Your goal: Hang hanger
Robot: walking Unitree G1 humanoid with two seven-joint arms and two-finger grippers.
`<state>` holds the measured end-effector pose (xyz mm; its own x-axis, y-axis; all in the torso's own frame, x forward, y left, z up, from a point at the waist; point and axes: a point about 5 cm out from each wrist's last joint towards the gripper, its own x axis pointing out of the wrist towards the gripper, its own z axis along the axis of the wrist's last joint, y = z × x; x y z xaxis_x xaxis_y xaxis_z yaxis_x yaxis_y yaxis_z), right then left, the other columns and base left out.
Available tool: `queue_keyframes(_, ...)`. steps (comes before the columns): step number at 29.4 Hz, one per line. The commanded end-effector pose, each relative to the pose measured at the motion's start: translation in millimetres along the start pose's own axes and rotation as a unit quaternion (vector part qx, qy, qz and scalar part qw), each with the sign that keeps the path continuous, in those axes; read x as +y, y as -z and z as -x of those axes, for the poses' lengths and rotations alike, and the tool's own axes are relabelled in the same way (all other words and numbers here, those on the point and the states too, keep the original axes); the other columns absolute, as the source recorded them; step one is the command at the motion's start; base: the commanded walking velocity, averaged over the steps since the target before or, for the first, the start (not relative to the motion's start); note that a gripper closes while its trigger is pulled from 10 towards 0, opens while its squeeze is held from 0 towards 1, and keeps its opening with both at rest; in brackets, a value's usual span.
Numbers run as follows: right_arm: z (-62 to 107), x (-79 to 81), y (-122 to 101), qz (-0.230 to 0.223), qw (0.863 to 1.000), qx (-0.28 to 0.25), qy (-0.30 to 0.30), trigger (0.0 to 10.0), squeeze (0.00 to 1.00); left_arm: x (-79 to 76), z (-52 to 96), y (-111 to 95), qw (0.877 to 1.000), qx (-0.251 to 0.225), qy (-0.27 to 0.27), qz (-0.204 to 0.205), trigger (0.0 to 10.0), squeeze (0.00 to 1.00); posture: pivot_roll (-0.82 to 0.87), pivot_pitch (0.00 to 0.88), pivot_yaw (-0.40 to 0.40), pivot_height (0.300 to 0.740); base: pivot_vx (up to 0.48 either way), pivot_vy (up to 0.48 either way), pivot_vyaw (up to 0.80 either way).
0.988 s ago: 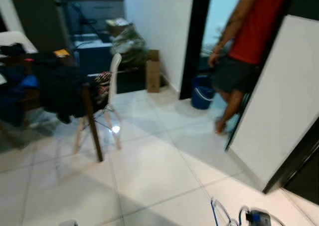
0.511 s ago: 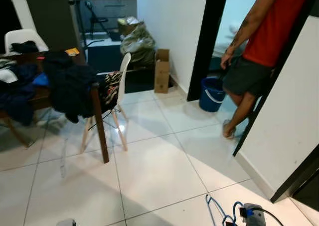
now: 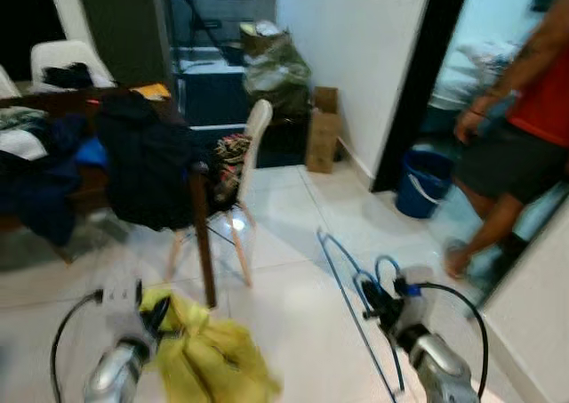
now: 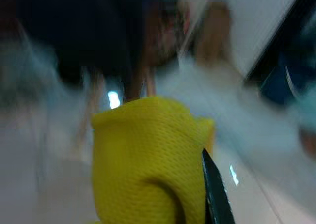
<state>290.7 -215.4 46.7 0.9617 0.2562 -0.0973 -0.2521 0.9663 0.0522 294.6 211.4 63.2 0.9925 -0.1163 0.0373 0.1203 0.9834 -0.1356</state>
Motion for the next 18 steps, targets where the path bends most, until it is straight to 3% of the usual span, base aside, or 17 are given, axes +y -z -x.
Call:
queue_keyframes(1,-2.5,4.1,-4,0.007,1.000,-0.002,-0.004,10.0,0.00,-6.9,-4.2,-10,1.000,-0.017,0.011,0.001,10.0,0.00,0.03,0.000,-0.028,0.740,0.480,0.000,0.69)
queue_keyframes(3,-11.9,10.9,-20,0.007,0.999,-0.032,-0.008,10.0,0.00,-22.0,-17.1,-42,0.996,-0.075,0.043,-0.011,10.0,0.00,0.03,0.000,-0.027,0.740,0.480,0.000,0.00)
queue_keyframes(6,-14.1,12.6,-24,0.007,0.999,-0.041,-0.010,10.0,0.00,-26.8,-20.5,-52,0.994,-0.092,0.052,-0.013,10.0,0.00,0.03,0.000,-0.027,0.740,0.480,0.000,0.00)
queue_keyframes(8,-17.2,17.1,-34,0.001,0.998,-0.059,-0.017,10.0,0.00,-40.0,-27.2,-77,0.988,-0.131,0.080,-0.014,10.0,0.00,0.03,0.000,-0.028,0.740,0.480,0.000,0.00)
queue_keyframes(10,-17.2,17.1,-34,0.001,0.998,-0.059,-0.017,10.0,0.00,-40.0,-27.2,-77,0.988,-0.131,0.080,-0.014,10.0,0.00,0.03,0.000,-0.028,0.740,0.480,0.000,0.00)
queue_keyframes(11,-17.7,19.2,-38,-0.001,0.998,-0.065,-0.021,10.0,0.00,-48.0,-29.6,-93,0.983,-0.154,0.099,-0.013,10.0,0.00,0.02,0.000,-0.026,0.740,0.480,0.000,0.00)
queue_keyframes(12,-17.7,19.2,-38,-0.001,0.998,-0.065,-0.021,10.0,0.00,-48.0,-29.6,-93,0.983,-0.154,0.099,-0.013,10.0,0.00,0.02,0.000,-0.026,0.740,0.480,0.000,0.00)
queue_keyframes(13,-17.7,21.1,-41,-0.007,0.997,-0.069,-0.023,10.0,0.00,-57.1,-30.6,-112,0.976,-0.178,0.122,-0.008,10.0,0.00,0.02,0.000,-0.028,0.740,0.480,0.000,0.00)
queue_keyframes(14,-17.7,21.1,-41,-0.007,0.997,-0.069,-0.023,10.0,0.00,-57.1,-30.6,-112,0.976,-0.178,0.122,-0.008,10.0,0.00,0.02,0.000,-0.028,0.740,0.480,0.000,0.00)
queue_keyframes(15,-17.5,21.9,-43,-0.010,0.997,-0.070,-0.025,10.0,0.00,-64.9,-30.4,-126,0.970,-0.196,0.143,-0.005,10.0,0.00,0.02,0.000,-0.030,0.740,0.480,0.000,0.00)
queue_keyframes(18,-17.5,21.9,-43,-0.010,0.997,-0.070,-0.025,10.0,0.00,-64.9,-30.4,-126,0.970,-0.196,0.143,-0.005,10.0,0.00,0.02,0.000,-0.030,0.740,0.480,0.000,0.00)
